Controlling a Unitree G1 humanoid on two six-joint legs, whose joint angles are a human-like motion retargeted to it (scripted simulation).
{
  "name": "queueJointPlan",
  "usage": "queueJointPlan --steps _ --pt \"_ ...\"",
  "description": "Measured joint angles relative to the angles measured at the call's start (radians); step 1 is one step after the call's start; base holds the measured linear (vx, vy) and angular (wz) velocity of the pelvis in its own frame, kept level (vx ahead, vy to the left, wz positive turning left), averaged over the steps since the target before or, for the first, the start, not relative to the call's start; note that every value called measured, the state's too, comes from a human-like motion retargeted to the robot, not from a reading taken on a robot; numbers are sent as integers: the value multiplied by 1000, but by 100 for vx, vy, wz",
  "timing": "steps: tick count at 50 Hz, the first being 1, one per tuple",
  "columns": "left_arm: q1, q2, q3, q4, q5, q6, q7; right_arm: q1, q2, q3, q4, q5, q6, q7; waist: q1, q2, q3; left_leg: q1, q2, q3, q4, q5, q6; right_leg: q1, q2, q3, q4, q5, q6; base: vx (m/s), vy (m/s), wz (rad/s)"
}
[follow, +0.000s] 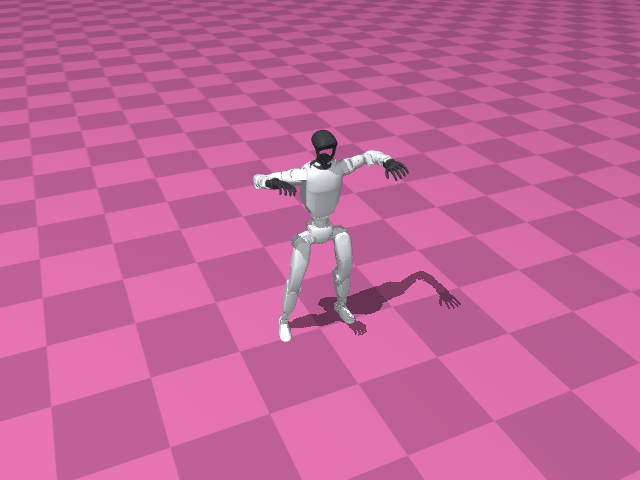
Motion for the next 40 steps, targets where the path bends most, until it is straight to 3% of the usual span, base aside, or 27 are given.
queueJointPlan --steps 17,27,30,35,40 --pt "-10 -4 0 -1 -1 5 3 -4 13 5 8 4 3 2 8 -9 10 -8 -3 -7 6 2 1 1 -3 -6 -1 2 2 0 0 0" --pt "-14 67 -103 82 36 10 144 -8 -35 68 36 65 -38 -81 28 -23 33 -8 -11 0 -1 7 0 -13 -11 3 6 15 10 0 0 0" --pt "-91 104 -254 151 -7 13 179 -103 -50 185 64 81 -42 -152 26 -30 39 -16 -18 -1 4 7 1 -17 -18 3 6 21 14 -2 2 2" --pt "-385 79 -664 239 -64 21 161 -368 51 524 112 99 -23 -203 17 -48 57 -42 -35 -12 29 0 4 -26 -37 -3 10 27 14 -6 7 10" --pt "-838 -166 -1210 459 -14 78 191 -608 316 939 343 103 26 -265 19 -52 93 -52 -52 -21 36 0 10 -32 -55 -4 17 32 -3 -8 10 8"
